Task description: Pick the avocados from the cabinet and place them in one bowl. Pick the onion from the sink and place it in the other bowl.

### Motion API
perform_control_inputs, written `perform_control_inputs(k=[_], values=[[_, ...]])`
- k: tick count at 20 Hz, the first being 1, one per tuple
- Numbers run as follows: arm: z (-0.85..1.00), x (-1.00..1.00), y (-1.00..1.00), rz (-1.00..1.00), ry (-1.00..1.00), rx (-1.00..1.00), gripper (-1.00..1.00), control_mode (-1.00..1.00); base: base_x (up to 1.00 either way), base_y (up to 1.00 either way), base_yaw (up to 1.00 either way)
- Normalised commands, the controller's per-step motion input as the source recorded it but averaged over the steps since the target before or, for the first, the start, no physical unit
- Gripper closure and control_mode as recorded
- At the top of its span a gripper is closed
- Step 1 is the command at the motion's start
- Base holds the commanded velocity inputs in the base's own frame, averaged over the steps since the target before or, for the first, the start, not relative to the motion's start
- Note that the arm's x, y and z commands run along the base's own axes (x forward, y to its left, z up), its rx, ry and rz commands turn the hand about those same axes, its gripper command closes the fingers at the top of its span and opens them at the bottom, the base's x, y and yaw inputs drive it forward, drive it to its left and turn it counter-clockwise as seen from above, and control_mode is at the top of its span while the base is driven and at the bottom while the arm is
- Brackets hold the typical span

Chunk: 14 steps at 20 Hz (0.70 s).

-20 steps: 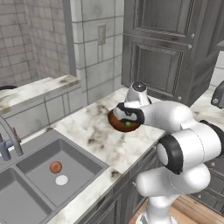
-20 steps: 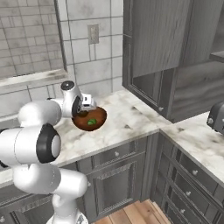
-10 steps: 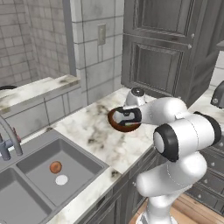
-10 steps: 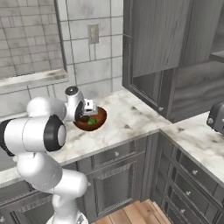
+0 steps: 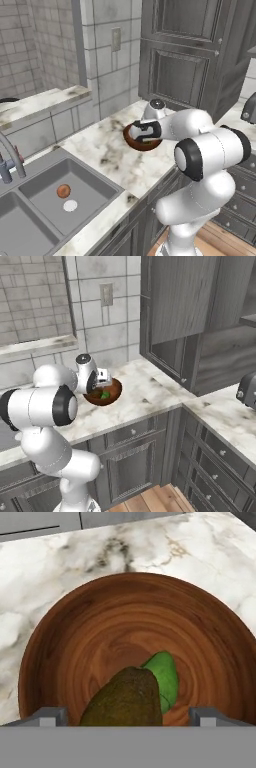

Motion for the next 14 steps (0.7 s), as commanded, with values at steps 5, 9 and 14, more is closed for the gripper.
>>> perform_control_inputs(k=[5,9,14], values=[[0.16,0.08,0.0,0.0,0.01,-0.04,-1.0,-1.0,0.0,0.0,0.0],[0.44,-0.04,0.06,-0.01,0.04,-0.07,-1.0,-1.0,0.0,0.0,0.0],[0.47,-0.37,0.07,-0.04,0.0,0.0,-1.0,-1.0,0.0,0.0,0.0]])
